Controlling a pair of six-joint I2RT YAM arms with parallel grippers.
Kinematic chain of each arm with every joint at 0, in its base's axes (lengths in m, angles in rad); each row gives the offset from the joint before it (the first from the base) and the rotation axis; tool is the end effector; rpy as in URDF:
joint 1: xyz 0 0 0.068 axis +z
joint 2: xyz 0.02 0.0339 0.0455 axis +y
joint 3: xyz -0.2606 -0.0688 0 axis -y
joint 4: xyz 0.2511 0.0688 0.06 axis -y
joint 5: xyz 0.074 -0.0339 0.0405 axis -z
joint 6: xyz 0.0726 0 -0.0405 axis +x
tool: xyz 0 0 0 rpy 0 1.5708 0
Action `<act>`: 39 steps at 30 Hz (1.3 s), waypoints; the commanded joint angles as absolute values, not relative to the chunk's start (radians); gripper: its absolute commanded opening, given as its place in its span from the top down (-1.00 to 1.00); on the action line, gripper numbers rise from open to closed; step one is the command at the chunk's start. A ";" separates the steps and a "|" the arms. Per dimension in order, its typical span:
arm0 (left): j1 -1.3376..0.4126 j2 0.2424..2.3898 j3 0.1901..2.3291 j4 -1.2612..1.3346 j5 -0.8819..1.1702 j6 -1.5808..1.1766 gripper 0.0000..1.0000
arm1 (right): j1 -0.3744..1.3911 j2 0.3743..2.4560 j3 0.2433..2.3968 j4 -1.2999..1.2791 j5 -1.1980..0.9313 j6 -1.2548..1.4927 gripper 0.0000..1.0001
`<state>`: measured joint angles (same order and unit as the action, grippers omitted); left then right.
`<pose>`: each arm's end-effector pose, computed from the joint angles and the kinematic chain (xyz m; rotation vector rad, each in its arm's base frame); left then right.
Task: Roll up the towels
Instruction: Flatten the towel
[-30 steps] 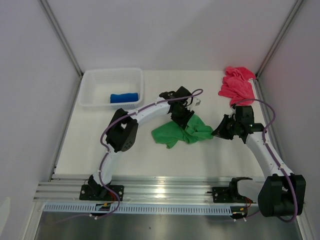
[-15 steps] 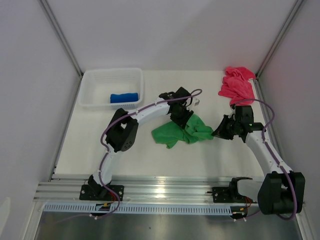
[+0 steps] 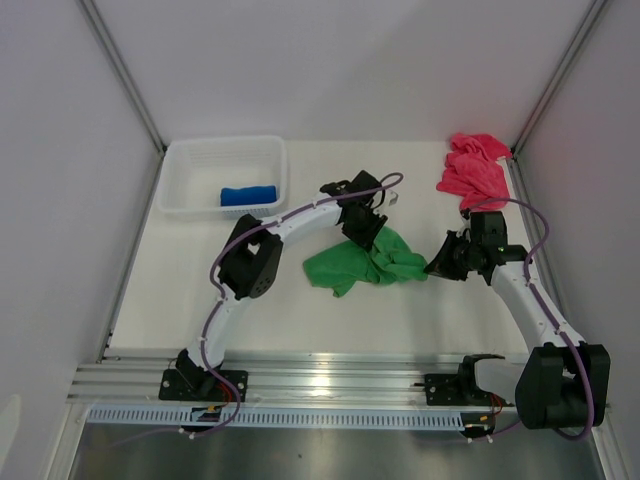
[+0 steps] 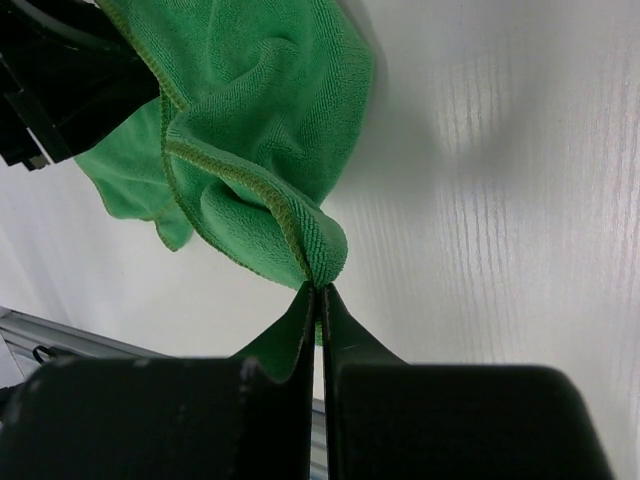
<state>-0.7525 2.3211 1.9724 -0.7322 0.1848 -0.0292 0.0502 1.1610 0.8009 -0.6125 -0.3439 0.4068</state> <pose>0.3724 -0.3669 0.1465 1.0199 2.5182 -0.4914 0.2509 0.0371 0.2026 0.3203 2.5528 0.6140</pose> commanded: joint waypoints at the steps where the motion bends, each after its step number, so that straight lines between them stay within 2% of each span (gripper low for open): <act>1: -0.750 2.336 2.013 -0.739 0.153 -0.061 0.16 | 0.044 1.141 0.844 -0.624 -0.330 0.391 1.00; 5: -0.749 2.333 2.005 -0.723 0.134 -0.071 0.19 | 0.044 1.128 0.838 -0.635 -0.321 0.391 1.00; 8: -0.749 2.335 2.010 -0.732 0.120 -0.078 0.45 | 0.043 1.121 0.836 -0.632 -0.319 0.394 1.00; 9: -0.749 2.332 1.997 -0.730 0.112 -0.077 0.71 | 0.044 1.120 0.838 -0.630 -0.318 0.394 1.00; 11: -0.749 2.312 1.985 -0.730 0.104 -0.074 0.98 | 0.043 1.124 0.842 -0.627 -0.318 0.397 1.00; 18: -0.741 2.145 1.965 -0.723 0.120 0.046 0.99 | 0.009 1.163 0.916 -0.558 -0.394 0.446 1.00; 22: -0.695 2.016 2.008 -0.750 0.187 0.101 0.99 | -0.073 1.256 1.072 -0.486 -0.477 0.468 1.00; 28: -0.628 1.869 2.151 -0.870 0.196 0.193 0.99 | -0.165 1.407 1.420 -0.411 -0.581 0.521 1.00; 33: -0.595 1.786 2.267 -0.943 0.174 0.242 0.99 | -0.199 1.401 1.598 -0.410 -0.627 0.540 1.00; 39: -0.583 1.683 2.315 -1.008 0.127 0.302 0.99 | -0.206 1.321 1.684 -0.472 -0.704 0.557 1.00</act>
<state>-0.5945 1.7298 2.2711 -0.9237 0.1753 0.2405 -0.1925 1.3777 1.6192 -0.4522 -0.6468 0.5373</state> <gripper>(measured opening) 0.011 0.009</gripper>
